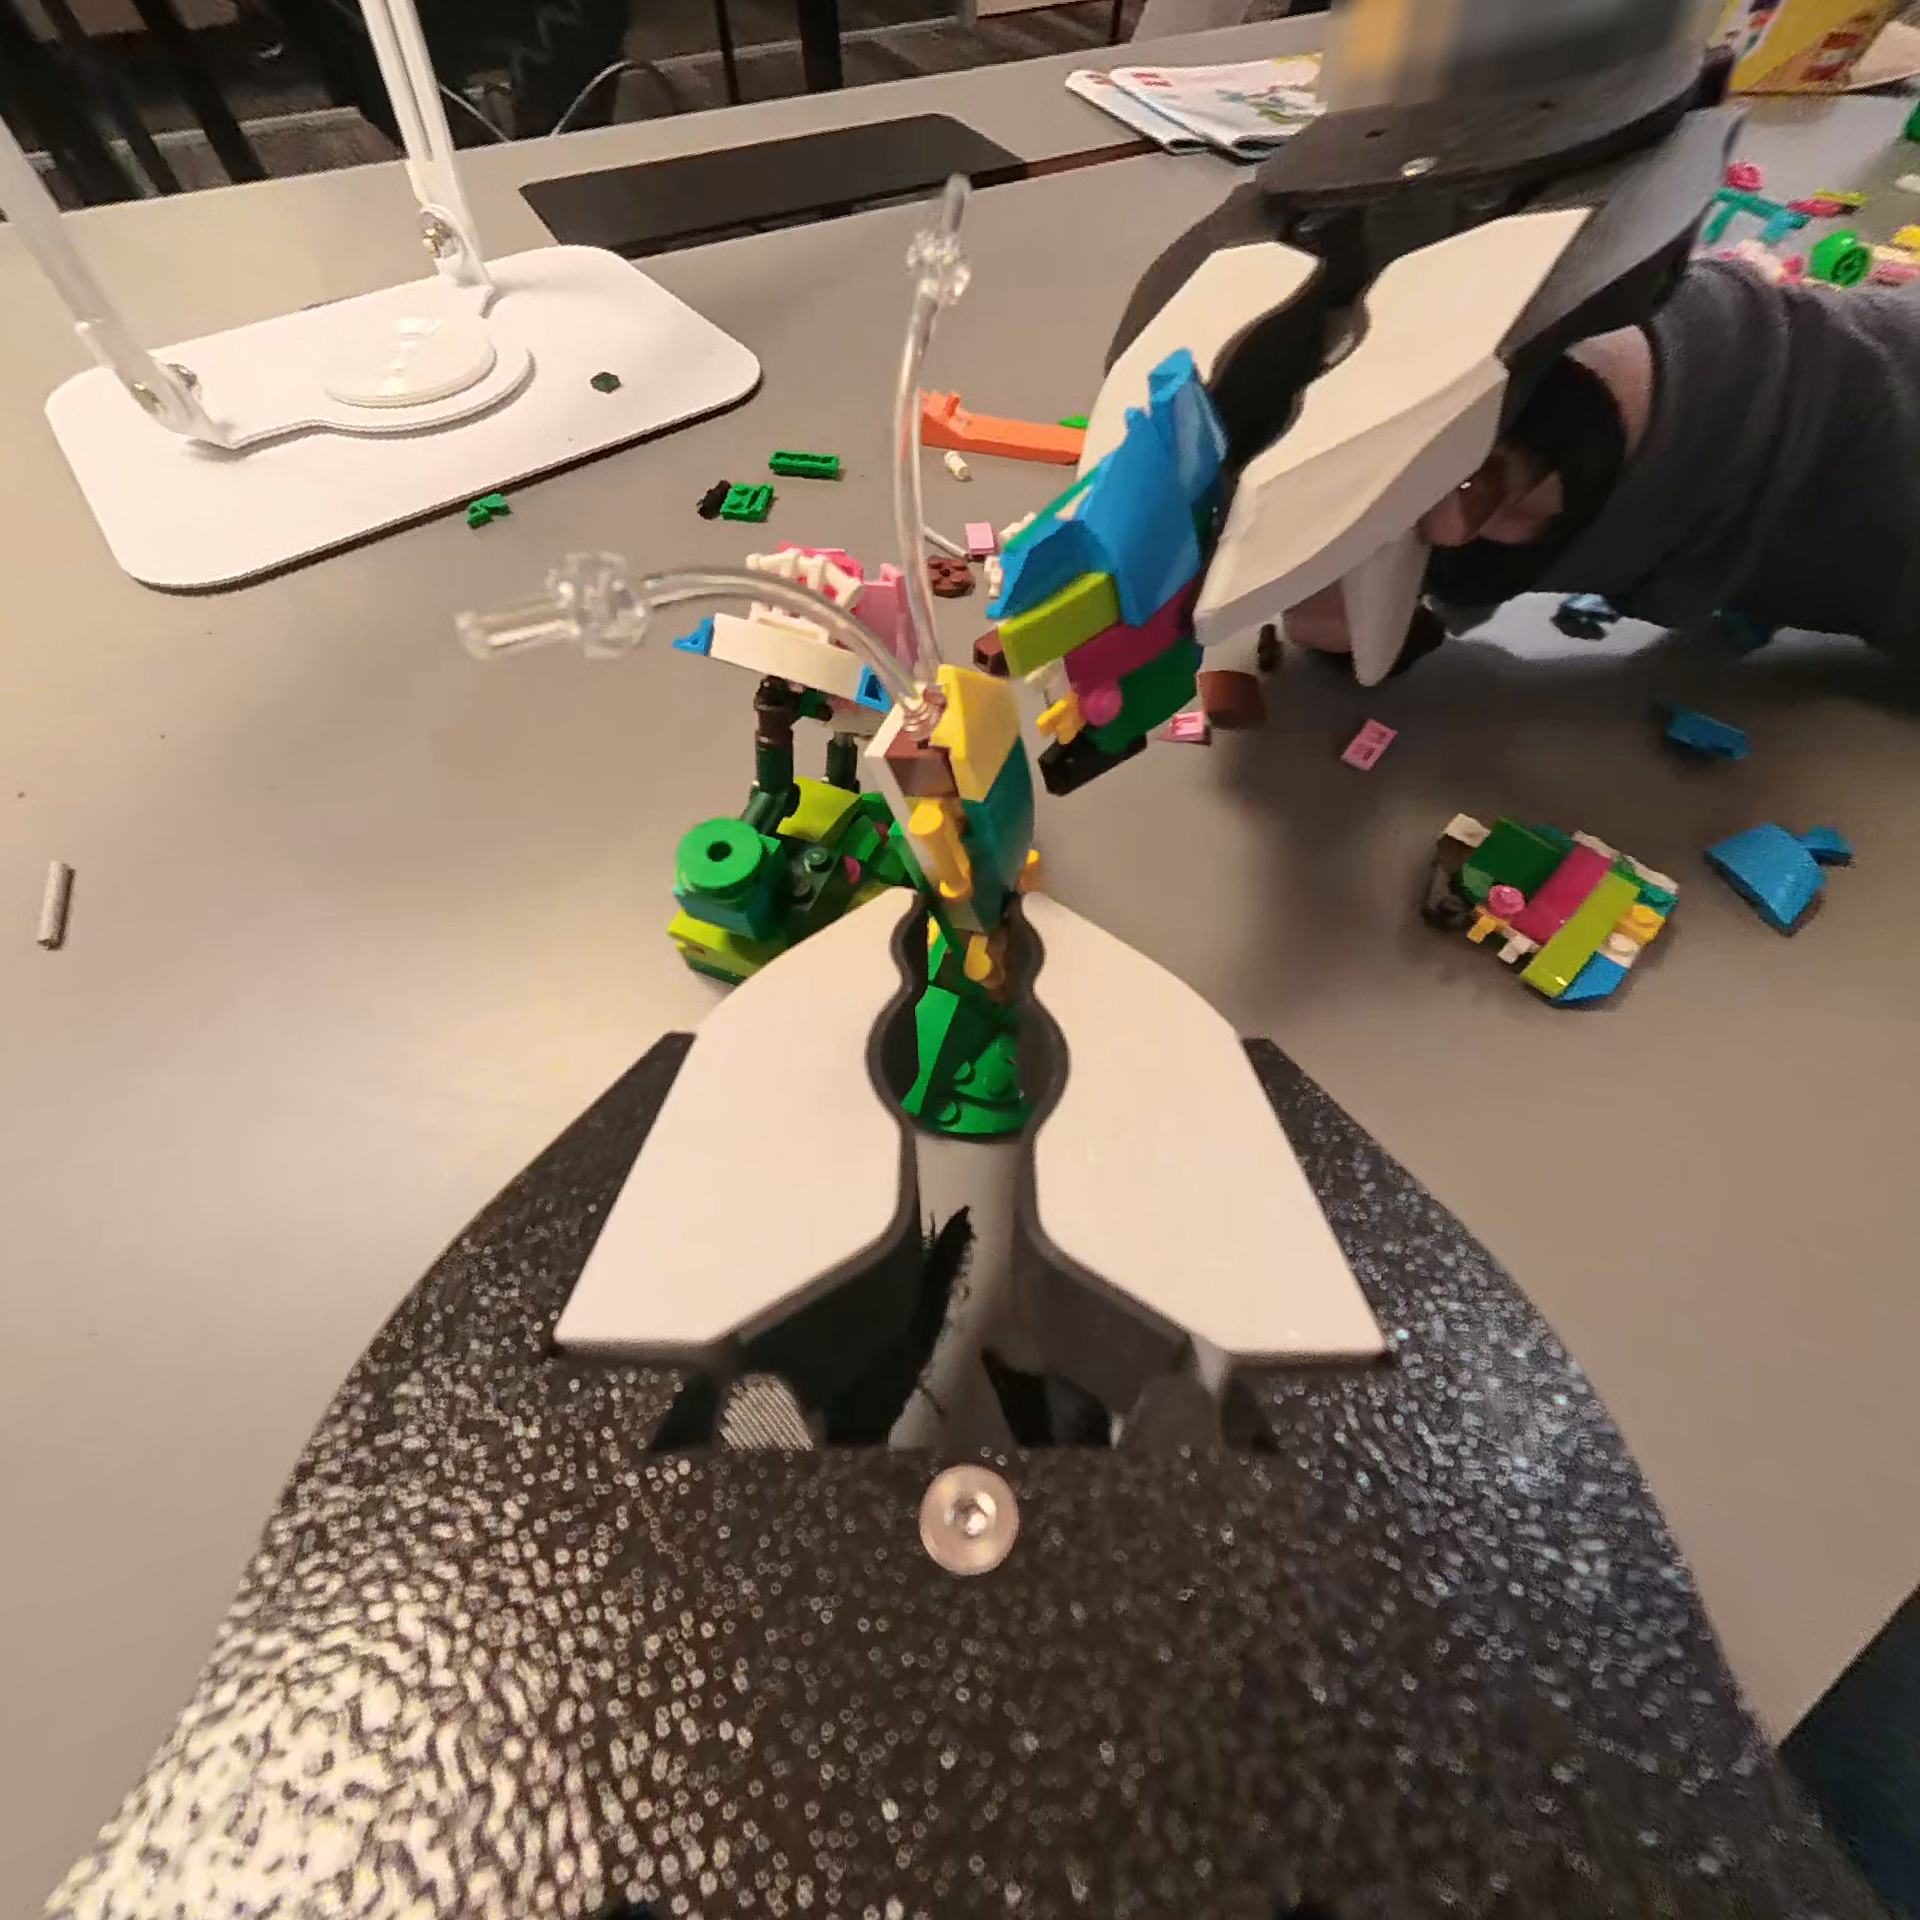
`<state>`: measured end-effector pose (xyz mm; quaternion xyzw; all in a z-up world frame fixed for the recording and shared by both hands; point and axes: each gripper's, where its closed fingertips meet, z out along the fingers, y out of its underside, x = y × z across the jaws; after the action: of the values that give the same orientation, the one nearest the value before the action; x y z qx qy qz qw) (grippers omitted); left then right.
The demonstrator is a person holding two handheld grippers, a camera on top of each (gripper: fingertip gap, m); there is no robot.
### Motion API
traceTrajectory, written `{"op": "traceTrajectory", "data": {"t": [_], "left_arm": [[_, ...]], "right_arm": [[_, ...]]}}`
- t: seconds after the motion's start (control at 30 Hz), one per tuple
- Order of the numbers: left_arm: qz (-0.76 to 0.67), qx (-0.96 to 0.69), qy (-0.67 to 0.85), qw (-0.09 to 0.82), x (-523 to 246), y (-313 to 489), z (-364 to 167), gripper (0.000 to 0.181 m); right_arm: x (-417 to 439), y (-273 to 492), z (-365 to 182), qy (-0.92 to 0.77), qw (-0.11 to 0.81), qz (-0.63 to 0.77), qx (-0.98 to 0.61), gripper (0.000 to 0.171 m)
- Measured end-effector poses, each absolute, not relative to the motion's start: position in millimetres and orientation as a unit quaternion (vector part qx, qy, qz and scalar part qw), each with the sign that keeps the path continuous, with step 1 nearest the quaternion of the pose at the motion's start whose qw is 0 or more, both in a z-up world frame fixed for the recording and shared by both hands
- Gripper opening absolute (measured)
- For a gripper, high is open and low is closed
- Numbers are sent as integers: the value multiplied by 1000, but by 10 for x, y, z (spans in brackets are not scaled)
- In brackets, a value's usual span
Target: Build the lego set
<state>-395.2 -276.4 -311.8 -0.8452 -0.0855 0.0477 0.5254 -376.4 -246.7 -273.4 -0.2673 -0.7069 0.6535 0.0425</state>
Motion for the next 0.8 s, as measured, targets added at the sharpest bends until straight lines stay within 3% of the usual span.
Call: {"op": "traceTrajectory", "data": {"t": [0.33, 0.5, 0.8], "left_arm": [[7, -840, -66, 538, -3926, -2748, -3115, 14], [0, -825, -60, 561, -3914, -2723, -3036, 25], [-14, -826, -49, 561, -3927, -2710, -3043, 18]], "right_arm": [[-3769, -2485, -2743, -714, 3, 656, -245, 14], [-3795, -2460, -2743, -712, 4, 657, -250, 14], [-3805, -2438, -2735, -709, 0, 660, -247, 14]]}}
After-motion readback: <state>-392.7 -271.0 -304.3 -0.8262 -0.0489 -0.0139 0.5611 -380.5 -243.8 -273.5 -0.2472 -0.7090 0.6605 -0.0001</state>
